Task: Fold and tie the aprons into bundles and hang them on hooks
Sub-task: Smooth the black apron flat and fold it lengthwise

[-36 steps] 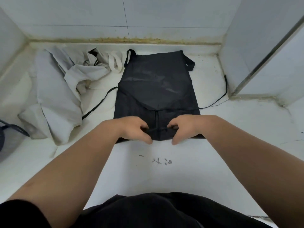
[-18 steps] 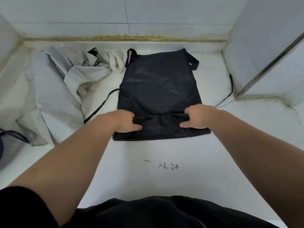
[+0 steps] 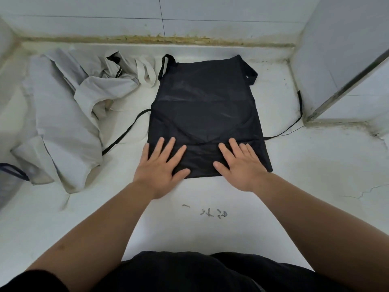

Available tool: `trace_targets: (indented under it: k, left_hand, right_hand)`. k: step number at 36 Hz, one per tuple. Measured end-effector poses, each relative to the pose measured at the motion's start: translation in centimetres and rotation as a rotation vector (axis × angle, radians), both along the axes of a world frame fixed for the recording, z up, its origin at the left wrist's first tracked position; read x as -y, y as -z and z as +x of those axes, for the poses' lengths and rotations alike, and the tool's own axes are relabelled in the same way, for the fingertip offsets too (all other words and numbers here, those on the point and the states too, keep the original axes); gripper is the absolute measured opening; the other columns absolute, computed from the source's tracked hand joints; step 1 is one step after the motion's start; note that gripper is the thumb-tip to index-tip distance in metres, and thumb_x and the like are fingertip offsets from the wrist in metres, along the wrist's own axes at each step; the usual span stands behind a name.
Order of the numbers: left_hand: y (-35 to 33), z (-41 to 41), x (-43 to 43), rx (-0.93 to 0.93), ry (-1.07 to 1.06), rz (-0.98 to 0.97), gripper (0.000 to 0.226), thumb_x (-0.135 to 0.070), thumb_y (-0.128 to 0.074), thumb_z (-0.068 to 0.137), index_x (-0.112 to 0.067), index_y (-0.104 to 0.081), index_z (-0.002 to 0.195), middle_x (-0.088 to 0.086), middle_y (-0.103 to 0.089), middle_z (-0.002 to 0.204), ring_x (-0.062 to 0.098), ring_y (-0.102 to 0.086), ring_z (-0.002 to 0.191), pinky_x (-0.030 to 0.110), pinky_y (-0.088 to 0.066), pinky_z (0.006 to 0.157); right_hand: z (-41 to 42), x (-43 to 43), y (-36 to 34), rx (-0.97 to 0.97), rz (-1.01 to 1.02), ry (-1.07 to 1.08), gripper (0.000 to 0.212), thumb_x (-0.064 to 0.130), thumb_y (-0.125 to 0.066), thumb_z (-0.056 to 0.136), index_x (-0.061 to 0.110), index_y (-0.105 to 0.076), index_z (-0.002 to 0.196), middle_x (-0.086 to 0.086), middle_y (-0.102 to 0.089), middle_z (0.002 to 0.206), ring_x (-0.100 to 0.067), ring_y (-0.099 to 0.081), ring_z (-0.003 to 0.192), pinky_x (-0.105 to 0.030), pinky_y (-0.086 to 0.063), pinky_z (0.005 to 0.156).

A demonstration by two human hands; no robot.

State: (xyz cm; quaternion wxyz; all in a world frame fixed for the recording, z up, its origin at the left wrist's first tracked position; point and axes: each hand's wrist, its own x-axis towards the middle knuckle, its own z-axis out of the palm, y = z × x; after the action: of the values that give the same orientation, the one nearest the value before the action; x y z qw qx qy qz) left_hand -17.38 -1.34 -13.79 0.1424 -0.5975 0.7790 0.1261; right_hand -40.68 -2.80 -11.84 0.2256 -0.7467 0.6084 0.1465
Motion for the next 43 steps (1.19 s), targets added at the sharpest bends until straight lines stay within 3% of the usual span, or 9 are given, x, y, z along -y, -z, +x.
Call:
trace_targets:
  k: [2, 4, 6, 8, 12, 19, 28, 37, 43]
  left_hand:
    - [-0.2, 0.5, 0.2, -0.021, -0.017, -0.014, 0.072, -0.067, 0.012, 0.083, -0.041, 0.009, 0.150, -0.005, 0.014, 0.160, 0.019, 0.016, 0.147, 0.046, 0.012, 0.116]
    - [-0.7, 0.7, 0.3, -0.117, -0.070, -0.096, 0.055, -0.050, -0.015, 0.099, -0.033, -0.019, 0.151, 0.000, -0.010, 0.161, 0.021, -0.002, 0.149, 0.045, 0.001, 0.118]
    - [-1.4, 0.6, 0.8, -0.224, -0.067, -0.272, 0.040, -0.027, -0.053, 0.094, -0.016, -0.052, 0.133, 0.010, -0.043, 0.143, 0.030, -0.033, 0.138, 0.048, -0.023, 0.112]
    - [-1.8, 0.2, 1.7, -0.265, 0.014, -0.347, 0.047, -0.013, -0.069, 0.079, -0.010, -0.057, 0.124, 0.012, -0.050, 0.134, 0.033, -0.045, 0.128, 0.050, -0.034, 0.105]
    - [-2.9, -1.3, 3.9, -0.245, 0.107, -0.108, 0.060, -0.035, -0.049, 0.094, -0.023, -0.028, 0.149, -0.004, -0.021, 0.157, 0.019, -0.010, 0.147, 0.042, -0.008, 0.118]
    - [-3.3, -0.9, 5.7, -0.178, 0.049, -0.049, 0.054, -0.064, -0.047, 0.087, -0.031, -0.052, 0.129, -0.007, -0.048, 0.130, 0.016, -0.040, 0.126, 0.038, -0.021, 0.112]
    - [-3.1, 1.2, 5.0, -0.223, -0.097, -0.101, 0.043, -0.065, -0.052, 0.082, -0.031, -0.050, 0.108, -0.014, -0.057, 0.105, 0.013, -0.051, 0.105, 0.033, -0.030, 0.095]
    - [-2.7, 1.5, 4.5, -0.169, -0.135, -0.108, 0.040, -0.058, -0.046, 0.091, -0.028, -0.055, 0.117, -0.005, -0.049, 0.125, 0.019, -0.044, 0.117, 0.035, -0.033, 0.098]
    - [-2.1, 2.8, 3.6, -0.065, -0.404, -0.215, 0.049, -0.052, -0.025, 0.098, -0.020, -0.052, 0.125, 0.000, -0.050, 0.135, 0.024, -0.043, 0.125, 0.040, -0.035, 0.099]
  right_hand:
    - [0.1, 0.2, -0.1, 0.080, -0.096, 0.083, 0.054, 0.045, -0.026, 0.101, 0.022, -0.022, 0.150, -0.010, -0.011, 0.158, -0.030, -0.018, 0.143, -0.036, -0.008, 0.119]
    - [0.1, 0.4, -0.5, 0.111, -0.217, 0.166, 0.042, 0.032, -0.036, 0.101, 0.015, -0.041, 0.138, -0.011, -0.032, 0.148, -0.032, -0.044, 0.124, -0.035, -0.031, 0.106]
    - [0.0, 0.9, -1.1, 0.080, -0.266, 0.182, 0.039, 0.027, -0.041, 0.099, 0.015, -0.041, 0.136, -0.008, -0.034, 0.144, -0.033, -0.052, 0.108, -0.036, -0.038, 0.094]
    - [-0.1, 1.7, -1.4, 0.029, -0.255, 0.146, 0.045, 0.027, -0.042, 0.098, 0.020, -0.034, 0.142, -0.005, -0.027, 0.148, -0.033, -0.049, 0.112, -0.038, -0.035, 0.097]
    - [-0.2, 3.4, -1.6, -0.087, -0.231, 0.000, 0.046, 0.041, -0.038, 0.096, 0.028, -0.043, 0.140, 0.000, -0.040, 0.143, -0.026, -0.038, 0.127, -0.040, -0.024, 0.105]
    - [-1.0, 4.0, -2.8, -0.026, -0.103, 0.001, 0.045, 0.043, -0.035, 0.100, 0.025, -0.043, 0.140, -0.004, -0.044, 0.135, -0.030, -0.053, 0.111, -0.035, -0.038, 0.097]
    - [-1.4, 4.5, -2.9, 0.006, -0.095, 0.043, 0.045, 0.049, -0.044, 0.095, 0.020, -0.047, 0.129, -0.003, -0.052, 0.125, -0.026, -0.056, 0.107, -0.034, -0.041, 0.090]
    - [-1.7, 4.1, -2.2, -0.049, -0.138, 0.055, 0.032, 0.037, -0.034, 0.100, 0.023, -0.053, 0.122, -0.004, -0.052, 0.119, -0.030, -0.057, 0.097, -0.033, -0.041, 0.084]
    - [-2.5, 3.7, -1.7, -0.049, -0.112, 0.183, 0.042, 0.012, -0.037, 0.096, 0.023, -0.044, 0.135, -0.008, -0.044, 0.123, -0.035, -0.055, 0.099, -0.037, -0.044, 0.080]
